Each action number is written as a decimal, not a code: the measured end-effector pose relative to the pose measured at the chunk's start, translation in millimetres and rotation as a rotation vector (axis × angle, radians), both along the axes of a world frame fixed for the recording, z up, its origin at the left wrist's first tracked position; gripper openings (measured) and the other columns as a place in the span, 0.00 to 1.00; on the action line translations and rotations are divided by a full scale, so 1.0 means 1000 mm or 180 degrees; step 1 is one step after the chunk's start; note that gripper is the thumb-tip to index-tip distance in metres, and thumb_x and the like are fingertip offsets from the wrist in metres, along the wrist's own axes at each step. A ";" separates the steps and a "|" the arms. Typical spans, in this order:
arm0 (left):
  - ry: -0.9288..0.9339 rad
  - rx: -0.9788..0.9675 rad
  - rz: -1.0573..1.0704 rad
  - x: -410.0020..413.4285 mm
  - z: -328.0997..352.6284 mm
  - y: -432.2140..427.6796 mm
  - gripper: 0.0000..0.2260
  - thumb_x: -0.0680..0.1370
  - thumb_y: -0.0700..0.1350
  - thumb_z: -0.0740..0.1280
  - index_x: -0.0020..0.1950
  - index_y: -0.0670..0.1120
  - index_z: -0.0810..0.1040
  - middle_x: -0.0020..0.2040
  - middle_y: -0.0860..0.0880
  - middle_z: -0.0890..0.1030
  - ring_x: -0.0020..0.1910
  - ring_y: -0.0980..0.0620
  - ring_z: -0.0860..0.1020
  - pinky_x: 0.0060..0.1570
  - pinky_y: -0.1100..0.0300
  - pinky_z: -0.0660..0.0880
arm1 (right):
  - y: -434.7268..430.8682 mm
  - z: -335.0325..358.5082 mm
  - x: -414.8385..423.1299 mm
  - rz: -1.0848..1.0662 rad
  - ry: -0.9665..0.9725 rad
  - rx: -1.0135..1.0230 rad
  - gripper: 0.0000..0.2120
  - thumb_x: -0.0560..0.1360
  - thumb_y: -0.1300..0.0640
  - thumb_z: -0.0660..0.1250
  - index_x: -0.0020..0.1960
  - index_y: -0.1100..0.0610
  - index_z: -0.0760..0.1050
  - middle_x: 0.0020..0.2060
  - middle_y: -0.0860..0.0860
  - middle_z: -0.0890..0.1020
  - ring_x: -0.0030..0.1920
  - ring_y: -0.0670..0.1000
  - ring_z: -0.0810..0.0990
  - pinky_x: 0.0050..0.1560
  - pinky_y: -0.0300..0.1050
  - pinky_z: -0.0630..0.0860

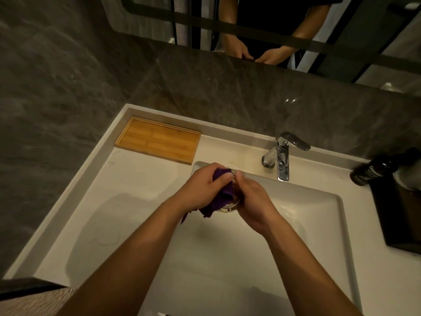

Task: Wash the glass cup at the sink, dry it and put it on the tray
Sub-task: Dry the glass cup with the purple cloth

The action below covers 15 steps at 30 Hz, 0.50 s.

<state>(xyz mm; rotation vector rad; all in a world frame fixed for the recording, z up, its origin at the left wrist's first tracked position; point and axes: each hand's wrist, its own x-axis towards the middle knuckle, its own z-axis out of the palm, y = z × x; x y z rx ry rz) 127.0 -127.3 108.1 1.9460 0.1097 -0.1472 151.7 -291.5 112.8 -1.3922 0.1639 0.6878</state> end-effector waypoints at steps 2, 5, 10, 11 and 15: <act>-0.0096 -0.0167 0.0476 0.002 -0.003 -0.010 0.15 0.80 0.58 0.65 0.64 0.53 0.76 0.52 0.59 0.80 0.52 0.56 0.80 0.46 0.66 0.79 | 0.009 -0.002 -0.004 -0.0353 0.0050 0.0267 0.21 0.87 0.48 0.57 0.64 0.62 0.81 0.56 0.63 0.88 0.57 0.59 0.87 0.58 0.52 0.84; -0.0298 -0.0323 0.1383 0.001 -0.009 -0.028 0.12 0.81 0.55 0.66 0.60 0.50 0.78 0.51 0.54 0.82 0.51 0.57 0.81 0.44 0.71 0.75 | 0.027 -0.004 -0.009 -0.1117 0.0199 0.0576 0.23 0.87 0.48 0.57 0.63 0.66 0.81 0.57 0.66 0.87 0.55 0.58 0.88 0.64 0.55 0.82; -0.0497 -0.0859 0.2681 -0.014 -0.013 -0.070 0.13 0.82 0.52 0.64 0.64 0.49 0.75 0.55 0.54 0.80 0.53 0.60 0.78 0.47 0.77 0.73 | 0.044 -0.013 -0.018 -0.1649 0.0839 0.1056 0.27 0.85 0.42 0.58 0.62 0.64 0.81 0.59 0.66 0.86 0.60 0.63 0.86 0.63 0.59 0.82; -0.0509 -0.0812 0.2585 -0.014 -0.015 -0.067 0.12 0.83 0.52 0.63 0.64 0.50 0.75 0.56 0.54 0.80 0.53 0.60 0.78 0.48 0.76 0.74 | 0.041 -0.015 -0.019 -0.1560 0.0813 0.0989 0.27 0.85 0.42 0.58 0.64 0.64 0.80 0.60 0.65 0.86 0.61 0.62 0.86 0.60 0.57 0.83; -0.0495 -0.0279 0.1528 -0.013 -0.019 -0.036 0.16 0.83 0.52 0.62 0.68 0.48 0.72 0.62 0.50 0.78 0.59 0.54 0.77 0.50 0.74 0.75 | 0.011 -0.022 -0.011 -0.0782 0.0533 0.0089 0.33 0.85 0.38 0.54 0.68 0.66 0.77 0.47 0.56 0.88 0.48 0.55 0.85 0.55 0.53 0.80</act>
